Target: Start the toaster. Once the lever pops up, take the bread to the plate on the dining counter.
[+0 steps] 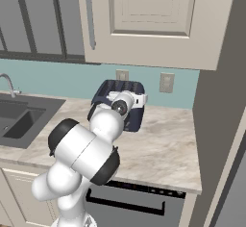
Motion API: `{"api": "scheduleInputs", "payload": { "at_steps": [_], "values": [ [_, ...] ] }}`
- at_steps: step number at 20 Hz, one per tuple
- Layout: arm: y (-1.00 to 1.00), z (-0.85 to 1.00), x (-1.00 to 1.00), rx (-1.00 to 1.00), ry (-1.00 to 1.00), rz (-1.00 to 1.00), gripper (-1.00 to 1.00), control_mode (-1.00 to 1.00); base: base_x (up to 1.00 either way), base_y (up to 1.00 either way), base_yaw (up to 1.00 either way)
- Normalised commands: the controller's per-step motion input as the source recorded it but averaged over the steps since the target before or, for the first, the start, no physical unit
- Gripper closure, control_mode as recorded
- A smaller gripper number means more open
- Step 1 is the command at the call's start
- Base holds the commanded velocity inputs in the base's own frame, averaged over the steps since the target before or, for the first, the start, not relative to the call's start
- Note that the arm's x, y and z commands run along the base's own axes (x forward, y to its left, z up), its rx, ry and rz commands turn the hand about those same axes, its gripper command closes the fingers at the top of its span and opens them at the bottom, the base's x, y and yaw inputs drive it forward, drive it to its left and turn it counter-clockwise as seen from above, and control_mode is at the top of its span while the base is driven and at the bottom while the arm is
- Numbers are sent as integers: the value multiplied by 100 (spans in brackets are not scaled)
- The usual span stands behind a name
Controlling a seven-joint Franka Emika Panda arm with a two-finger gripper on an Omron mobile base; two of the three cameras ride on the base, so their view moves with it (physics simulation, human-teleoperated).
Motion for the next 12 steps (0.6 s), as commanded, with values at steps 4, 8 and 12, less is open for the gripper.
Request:
{"api": "scheduleInputs", "payload": {
  "at_steps": [4, 8, 12],
  "values": [
    [0, 0, 0, 0, 0, 0, -100, -100, 0, 0, 0],
    [0, 0, 0, 0, 0, 0, -100, -100, 0, 0, 0],
    [0, 0, 0, 0, 0, 0, -100, -100, 0, 0, 0]
  ]
}}
